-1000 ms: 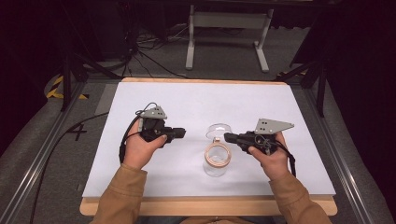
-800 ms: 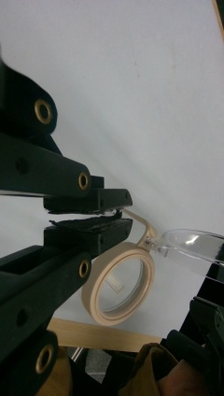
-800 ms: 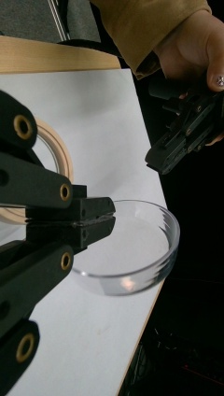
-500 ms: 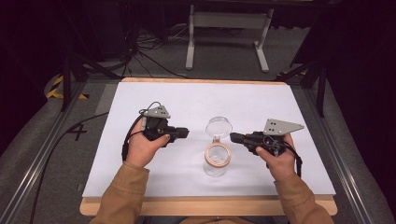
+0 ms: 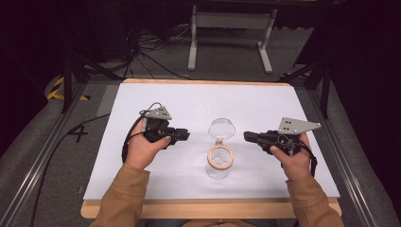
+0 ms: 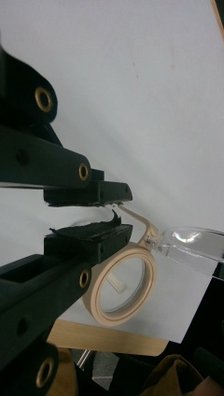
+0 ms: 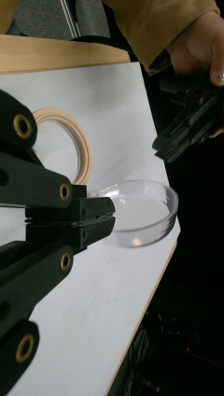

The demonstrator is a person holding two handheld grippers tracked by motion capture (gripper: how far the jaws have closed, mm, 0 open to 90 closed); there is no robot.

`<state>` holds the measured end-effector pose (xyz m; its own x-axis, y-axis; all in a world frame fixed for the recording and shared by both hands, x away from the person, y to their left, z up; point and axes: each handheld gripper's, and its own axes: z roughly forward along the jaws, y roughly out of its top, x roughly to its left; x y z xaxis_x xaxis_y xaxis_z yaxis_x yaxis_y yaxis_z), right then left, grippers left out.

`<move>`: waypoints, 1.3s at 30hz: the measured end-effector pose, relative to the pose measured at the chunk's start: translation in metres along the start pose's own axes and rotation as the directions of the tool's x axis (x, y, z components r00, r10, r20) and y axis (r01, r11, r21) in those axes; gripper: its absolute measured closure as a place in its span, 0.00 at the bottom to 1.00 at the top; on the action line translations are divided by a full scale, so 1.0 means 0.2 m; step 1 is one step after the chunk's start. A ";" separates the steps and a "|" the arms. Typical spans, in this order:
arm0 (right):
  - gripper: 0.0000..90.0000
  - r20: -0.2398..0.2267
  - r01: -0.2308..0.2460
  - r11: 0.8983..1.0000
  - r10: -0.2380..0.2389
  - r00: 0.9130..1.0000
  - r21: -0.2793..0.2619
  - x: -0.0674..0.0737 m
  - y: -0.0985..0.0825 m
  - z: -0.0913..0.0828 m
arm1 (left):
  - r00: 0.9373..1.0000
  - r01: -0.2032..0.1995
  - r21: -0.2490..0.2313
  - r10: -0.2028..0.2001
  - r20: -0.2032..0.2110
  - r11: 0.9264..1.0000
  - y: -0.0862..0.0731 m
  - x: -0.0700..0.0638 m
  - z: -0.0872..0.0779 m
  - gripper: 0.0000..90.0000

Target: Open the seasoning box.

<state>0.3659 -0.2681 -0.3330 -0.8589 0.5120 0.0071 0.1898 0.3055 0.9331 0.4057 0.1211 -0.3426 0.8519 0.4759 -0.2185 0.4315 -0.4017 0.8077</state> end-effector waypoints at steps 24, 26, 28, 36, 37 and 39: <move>0.89 0.268 -0.153 0.980 0.115 0.956 0.125 -0.30 -0.14 -0.22 | 0.992 0.090 0.069 -0.083 -0.090 0.994 -0.07 0.12 -0.03 0.81; 0.87 0.289 -0.165 0.976 0.119 0.950 0.140 -0.32 -0.16 -0.23 | 0.990 0.102 0.072 -0.095 -0.102 0.992 -0.07 0.13 -0.03 0.81; 0.86 0.296 -0.176 0.973 0.126 0.947 0.150 -0.34 -0.18 -0.23 | 0.990 0.109 0.076 -0.101 -0.100 0.991 -0.08 0.14 -0.03 0.81; 0.73 0.363 -0.211 0.944 0.110 0.925 0.253 -0.39 -0.25 -0.20 | 0.983 0.160 0.123 -0.147 -0.109 0.979 -0.13 0.21 0.01 0.78; 0.72 0.363 -0.217 0.941 0.114 0.925 0.258 -0.40 -0.26 -0.20 | 0.981 0.171 0.127 -0.158 -0.111 0.977 -0.14 0.22 0.02 0.77; 0.69 0.364 -0.229 0.932 0.117 0.924 0.281 -0.41 -0.29 -0.19 | 0.978 0.189 0.145 -0.174 -0.111 0.971 -0.16 0.24 0.03 0.77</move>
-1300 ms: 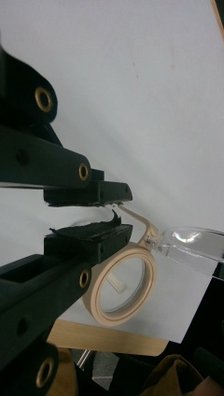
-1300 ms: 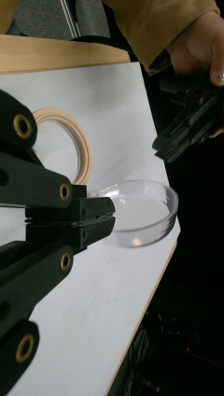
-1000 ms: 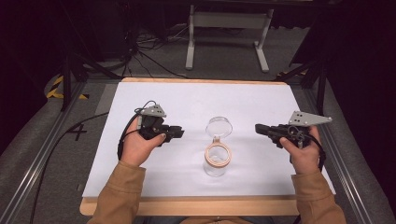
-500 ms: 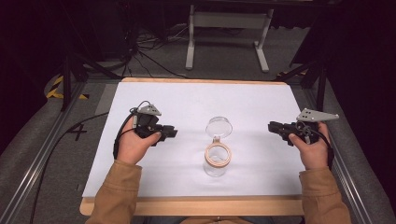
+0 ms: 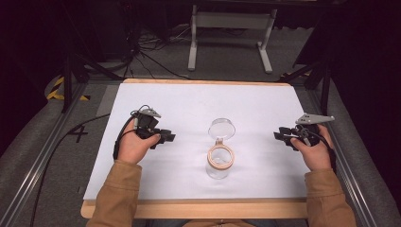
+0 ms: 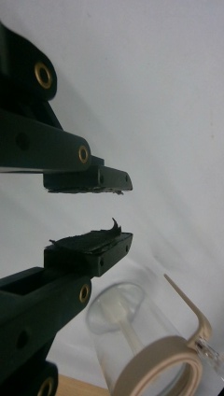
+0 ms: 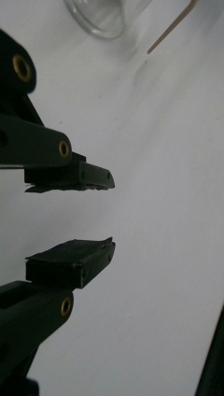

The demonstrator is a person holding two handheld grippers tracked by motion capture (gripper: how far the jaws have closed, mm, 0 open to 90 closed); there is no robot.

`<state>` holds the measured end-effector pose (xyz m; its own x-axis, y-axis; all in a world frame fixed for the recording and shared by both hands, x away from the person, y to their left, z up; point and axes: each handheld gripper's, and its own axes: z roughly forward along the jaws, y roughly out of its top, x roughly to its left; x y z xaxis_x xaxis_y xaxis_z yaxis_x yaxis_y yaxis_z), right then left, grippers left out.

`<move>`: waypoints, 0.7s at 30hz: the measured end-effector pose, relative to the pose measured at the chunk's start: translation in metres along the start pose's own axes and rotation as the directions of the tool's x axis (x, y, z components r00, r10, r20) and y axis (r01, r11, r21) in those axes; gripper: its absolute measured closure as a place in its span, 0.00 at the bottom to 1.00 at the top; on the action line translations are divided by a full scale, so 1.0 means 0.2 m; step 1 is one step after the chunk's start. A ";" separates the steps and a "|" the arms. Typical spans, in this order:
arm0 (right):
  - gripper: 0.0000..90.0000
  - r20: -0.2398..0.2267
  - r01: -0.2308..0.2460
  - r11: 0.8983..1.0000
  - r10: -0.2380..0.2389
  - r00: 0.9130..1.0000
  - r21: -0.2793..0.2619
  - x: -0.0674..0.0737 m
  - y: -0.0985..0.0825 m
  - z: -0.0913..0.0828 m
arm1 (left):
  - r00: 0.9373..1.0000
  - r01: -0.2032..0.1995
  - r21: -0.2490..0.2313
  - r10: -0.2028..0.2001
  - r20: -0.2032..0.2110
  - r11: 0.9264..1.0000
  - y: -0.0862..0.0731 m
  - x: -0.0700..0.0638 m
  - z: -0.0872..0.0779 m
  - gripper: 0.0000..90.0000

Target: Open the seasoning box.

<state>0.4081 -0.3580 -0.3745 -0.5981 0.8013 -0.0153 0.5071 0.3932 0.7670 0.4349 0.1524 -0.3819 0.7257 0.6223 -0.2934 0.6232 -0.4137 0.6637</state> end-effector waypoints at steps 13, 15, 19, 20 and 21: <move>0.60 -0.007 0.001 0.989 0.000 1.000 0.147 -0.03 -0.09 0.16 | 0.999 0.032 0.057 -0.032 -0.007 0.998 -0.03 0.05 0.04 0.74; 0.55 -0.020 -0.001 0.985 0.004 1.000 0.171 -0.02 -0.09 0.17 | 0.999 0.032 0.052 -0.032 -0.004 0.998 -0.03 0.05 0.04 0.73; 0.51 -0.033 0.033 0.978 -0.027 0.999 0.206 0.00 -0.11 0.21 | 0.996 0.035 0.014 -0.036 0.080 0.999 -0.02 0.04 0.04 0.70; 0.50 -0.040 0.036 0.980 -0.029 0.999 0.198 0.01 -0.10 0.21 | 0.994 0.034 -0.003 -0.033 0.101 0.999 -0.01 0.03 0.04 0.69; 0.49 -0.043 0.036 0.981 -0.028 0.999 0.189 0.01 -0.10 0.21 | 0.993 0.028 -0.018 -0.026 0.111 0.999 0.00 0.02 0.03 0.69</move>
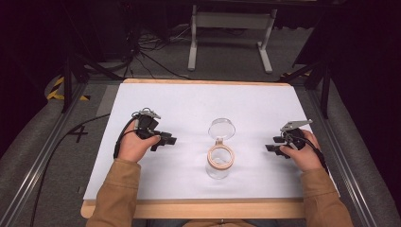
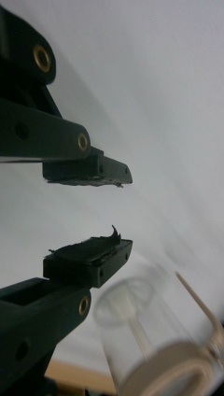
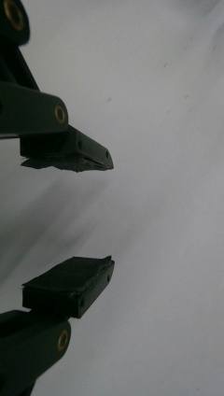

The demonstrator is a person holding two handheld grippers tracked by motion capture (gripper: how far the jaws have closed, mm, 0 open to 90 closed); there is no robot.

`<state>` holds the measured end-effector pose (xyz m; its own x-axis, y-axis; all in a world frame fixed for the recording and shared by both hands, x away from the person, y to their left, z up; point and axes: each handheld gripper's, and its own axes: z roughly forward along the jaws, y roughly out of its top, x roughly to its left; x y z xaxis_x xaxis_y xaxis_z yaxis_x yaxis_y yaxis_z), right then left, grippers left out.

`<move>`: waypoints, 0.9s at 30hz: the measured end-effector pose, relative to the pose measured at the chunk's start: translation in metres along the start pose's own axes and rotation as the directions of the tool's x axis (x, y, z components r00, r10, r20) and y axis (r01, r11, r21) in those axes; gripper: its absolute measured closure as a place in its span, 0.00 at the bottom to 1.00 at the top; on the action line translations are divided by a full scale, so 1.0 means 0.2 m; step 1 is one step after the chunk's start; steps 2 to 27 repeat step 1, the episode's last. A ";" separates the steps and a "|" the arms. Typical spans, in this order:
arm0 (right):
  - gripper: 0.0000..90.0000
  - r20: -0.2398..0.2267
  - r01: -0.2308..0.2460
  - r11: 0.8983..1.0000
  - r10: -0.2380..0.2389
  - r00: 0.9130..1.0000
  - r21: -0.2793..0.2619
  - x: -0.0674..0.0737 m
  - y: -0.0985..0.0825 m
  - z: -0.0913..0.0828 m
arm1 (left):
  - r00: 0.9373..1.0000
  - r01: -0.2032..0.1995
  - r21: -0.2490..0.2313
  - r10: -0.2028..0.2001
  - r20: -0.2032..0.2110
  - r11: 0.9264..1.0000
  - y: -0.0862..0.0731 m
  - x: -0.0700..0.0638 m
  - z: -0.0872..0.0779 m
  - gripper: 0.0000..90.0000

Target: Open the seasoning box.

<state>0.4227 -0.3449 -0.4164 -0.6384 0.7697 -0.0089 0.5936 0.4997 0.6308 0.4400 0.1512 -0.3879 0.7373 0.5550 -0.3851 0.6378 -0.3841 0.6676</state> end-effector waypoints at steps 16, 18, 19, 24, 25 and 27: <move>0.48 -0.003 -0.004 1.000 0.004 1.000 -0.016 0.01 0.00 -0.01 | 1.000 -0.006 -0.008 0.006 -0.004 1.000 0.01 -0.01 0.00 0.68; 0.48 -0.003 -0.004 1.000 0.004 1.000 -0.016 0.01 0.00 -0.01 | 1.000 -0.006 -0.008 0.006 -0.004 1.000 0.01 -0.01 0.00 0.68; 0.48 -0.003 -0.004 1.000 0.004 1.000 -0.016 0.01 0.00 -0.01 | 1.000 -0.006 -0.008 0.006 -0.004 1.000 0.01 -0.01 0.00 0.68; 0.48 -0.003 -0.004 1.000 0.004 1.000 -0.016 0.01 0.00 -0.01 | 1.000 -0.006 -0.008 0.006 -0.004 1.000 0.01 -0.01 0.00 0.68; 0.48 -0.003 -0.004 1.000 0.004 1.000 -0.016 0.01 0.00 -0.01 | 1.000 -0.006 -0.008 0.006 -0.004 1.000 0.01 -0.01 0.00 0.68; 0.48 -0.003 -0.004 1.000 0.004 1.000 -0.016 0.01 0.00 -0.01 | 1.000 -0.006 -0.008 0.006 -0.004 1.000 0.01 -0.01 0.00 0.68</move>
